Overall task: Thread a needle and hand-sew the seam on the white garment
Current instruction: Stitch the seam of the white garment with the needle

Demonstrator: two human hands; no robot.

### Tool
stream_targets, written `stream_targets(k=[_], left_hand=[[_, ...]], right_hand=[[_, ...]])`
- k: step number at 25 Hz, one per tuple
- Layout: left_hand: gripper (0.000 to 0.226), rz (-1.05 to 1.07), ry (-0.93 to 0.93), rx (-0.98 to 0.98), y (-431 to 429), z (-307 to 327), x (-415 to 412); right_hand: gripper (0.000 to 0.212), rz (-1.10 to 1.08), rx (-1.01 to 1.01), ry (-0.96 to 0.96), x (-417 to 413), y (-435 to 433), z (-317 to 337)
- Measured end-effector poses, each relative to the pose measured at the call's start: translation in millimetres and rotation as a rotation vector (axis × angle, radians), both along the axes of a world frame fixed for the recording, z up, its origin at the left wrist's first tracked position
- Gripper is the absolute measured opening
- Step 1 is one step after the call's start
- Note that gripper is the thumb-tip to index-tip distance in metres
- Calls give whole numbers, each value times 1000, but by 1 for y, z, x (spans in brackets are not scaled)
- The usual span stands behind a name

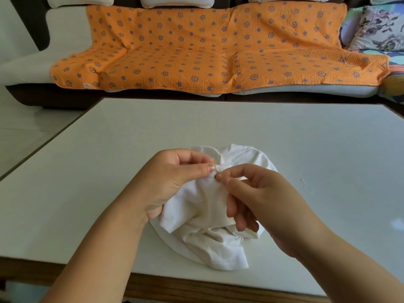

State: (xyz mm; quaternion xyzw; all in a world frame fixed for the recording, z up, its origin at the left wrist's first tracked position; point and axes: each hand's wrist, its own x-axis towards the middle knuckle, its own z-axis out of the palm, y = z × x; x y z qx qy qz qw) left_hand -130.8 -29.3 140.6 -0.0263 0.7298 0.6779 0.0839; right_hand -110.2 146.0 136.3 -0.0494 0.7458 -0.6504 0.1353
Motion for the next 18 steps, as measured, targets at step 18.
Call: stream_targets(k=[18], left_hand=[[6, -8, 97, -118, -1, -3, 1]], right_hand=[[14, -25, 108, 49, -2, -3, -4]])
